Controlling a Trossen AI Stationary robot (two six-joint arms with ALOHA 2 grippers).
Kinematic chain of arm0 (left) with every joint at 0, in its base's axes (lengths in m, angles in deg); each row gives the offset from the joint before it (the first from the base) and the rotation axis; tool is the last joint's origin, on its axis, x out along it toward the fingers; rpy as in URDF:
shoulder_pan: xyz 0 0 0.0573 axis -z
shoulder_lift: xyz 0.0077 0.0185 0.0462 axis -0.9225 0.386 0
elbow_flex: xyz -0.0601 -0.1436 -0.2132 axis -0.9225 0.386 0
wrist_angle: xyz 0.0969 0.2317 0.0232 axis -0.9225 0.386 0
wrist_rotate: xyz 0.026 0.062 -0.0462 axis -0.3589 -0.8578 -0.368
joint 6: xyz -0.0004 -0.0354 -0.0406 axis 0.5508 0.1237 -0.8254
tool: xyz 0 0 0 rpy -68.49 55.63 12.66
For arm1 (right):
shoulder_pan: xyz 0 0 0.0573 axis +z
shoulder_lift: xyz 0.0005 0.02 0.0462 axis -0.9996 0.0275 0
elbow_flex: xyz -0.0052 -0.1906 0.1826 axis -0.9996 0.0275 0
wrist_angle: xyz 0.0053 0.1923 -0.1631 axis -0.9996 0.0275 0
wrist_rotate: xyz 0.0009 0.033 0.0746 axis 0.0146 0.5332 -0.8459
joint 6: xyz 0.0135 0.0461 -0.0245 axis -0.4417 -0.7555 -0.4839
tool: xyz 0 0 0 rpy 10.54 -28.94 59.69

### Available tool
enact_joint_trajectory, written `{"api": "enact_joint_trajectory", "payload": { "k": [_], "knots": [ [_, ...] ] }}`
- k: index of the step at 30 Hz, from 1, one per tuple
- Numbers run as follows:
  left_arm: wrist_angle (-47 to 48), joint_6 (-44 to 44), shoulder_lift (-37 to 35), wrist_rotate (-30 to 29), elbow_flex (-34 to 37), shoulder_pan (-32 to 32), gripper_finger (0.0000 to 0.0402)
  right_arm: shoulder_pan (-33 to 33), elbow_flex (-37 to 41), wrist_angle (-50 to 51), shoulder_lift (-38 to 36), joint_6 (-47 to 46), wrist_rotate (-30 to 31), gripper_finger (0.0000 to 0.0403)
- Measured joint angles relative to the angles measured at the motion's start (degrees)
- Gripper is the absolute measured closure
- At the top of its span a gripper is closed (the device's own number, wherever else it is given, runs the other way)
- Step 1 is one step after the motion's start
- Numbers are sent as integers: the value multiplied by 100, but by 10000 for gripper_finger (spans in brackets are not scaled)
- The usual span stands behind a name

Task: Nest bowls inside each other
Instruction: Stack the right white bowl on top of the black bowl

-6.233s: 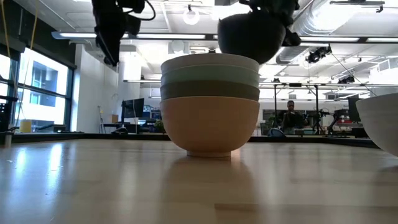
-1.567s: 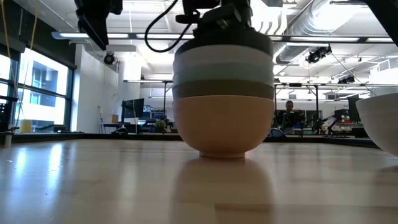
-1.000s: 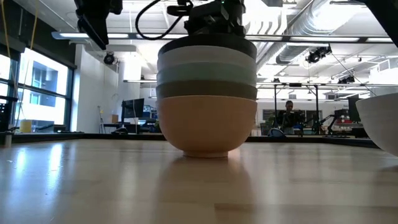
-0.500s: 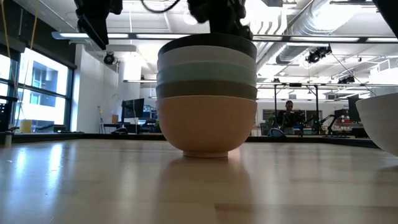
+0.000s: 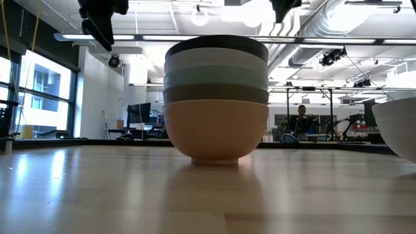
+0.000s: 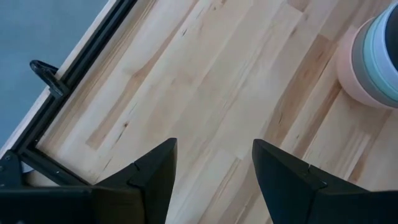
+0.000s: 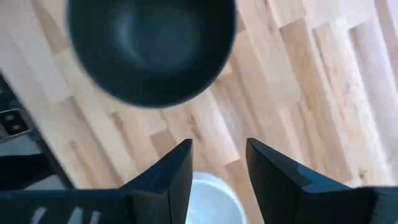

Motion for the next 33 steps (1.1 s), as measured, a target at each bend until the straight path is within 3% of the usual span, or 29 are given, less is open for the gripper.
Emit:
{"api": "enact_joint_trajectory", "payload": {
  "k": [10, 17, 25, 33],
  "knots": [
    [11, -44, 0, 16, 0, 2, 202, 623, 309, -7, -164, -903, -353, 261],
    [17, 37, 0, 15, 0, 2, 202, 1228, 2044, 4, -920, -2615, -766, 261],
    [-43, 57, 0, 15, 0, 2, 202, 1941, 3712, -333, -2341, -4933, -594, 261],
    [-380, -93, 0, 198, 0, 2, 202, 2375, 4919, -767, -2977, -5992, -415, 261]
  ]
}}
